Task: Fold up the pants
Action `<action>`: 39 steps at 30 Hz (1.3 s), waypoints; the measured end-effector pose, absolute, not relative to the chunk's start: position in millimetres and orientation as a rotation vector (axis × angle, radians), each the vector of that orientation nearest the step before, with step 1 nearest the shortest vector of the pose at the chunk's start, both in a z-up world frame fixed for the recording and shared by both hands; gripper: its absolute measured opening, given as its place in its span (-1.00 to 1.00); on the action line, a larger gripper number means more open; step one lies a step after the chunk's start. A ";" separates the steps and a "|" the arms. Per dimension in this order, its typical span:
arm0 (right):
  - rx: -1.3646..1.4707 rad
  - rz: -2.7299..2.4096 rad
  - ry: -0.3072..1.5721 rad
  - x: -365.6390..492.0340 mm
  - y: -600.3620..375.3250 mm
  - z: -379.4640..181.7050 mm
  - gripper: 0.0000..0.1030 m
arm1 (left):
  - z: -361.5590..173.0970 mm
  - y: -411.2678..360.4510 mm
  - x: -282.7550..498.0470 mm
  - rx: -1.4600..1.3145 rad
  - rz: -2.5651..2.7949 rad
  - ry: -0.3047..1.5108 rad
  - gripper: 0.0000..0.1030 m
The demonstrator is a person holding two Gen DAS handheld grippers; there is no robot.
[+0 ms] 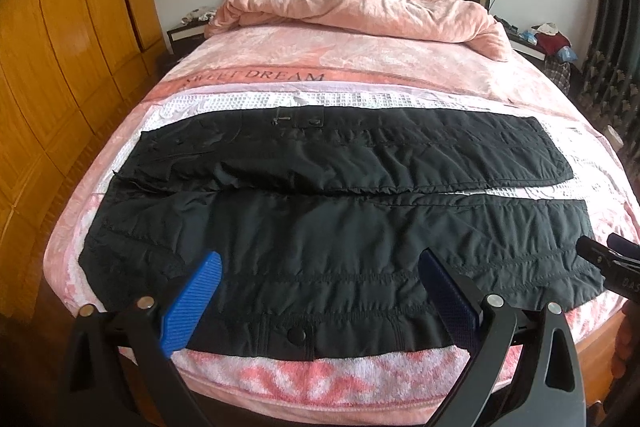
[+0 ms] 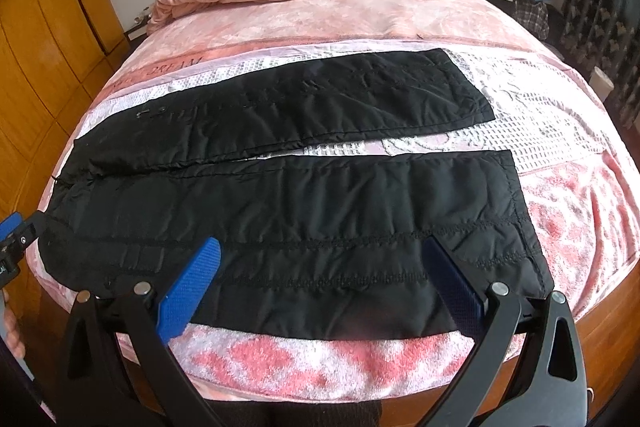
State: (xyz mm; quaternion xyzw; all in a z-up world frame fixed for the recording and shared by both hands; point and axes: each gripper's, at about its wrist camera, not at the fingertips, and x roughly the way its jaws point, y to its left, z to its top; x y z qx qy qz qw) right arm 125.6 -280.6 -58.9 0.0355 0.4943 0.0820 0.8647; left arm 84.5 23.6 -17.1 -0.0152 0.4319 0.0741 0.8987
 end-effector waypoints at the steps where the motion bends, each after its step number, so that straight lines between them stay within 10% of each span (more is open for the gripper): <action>1: 0.074 0.168 1.039 127.1 -281.5 -60.8 0.96 | -18.4 23.7 86.3 -0.031 0.153 0.897 0.93; 26: 0.118 0.194 1.086 154.3 -298.0 -80.6 0.96 | -43.0 25.4 118.8 -0.029 0.136 0.954 0.93; 39: 0.024 0.067 1.212 411.6 -396.5 -129.2 0.96 | -57.7 -11.4 261.9 -0.069 0.024 0.964 0.93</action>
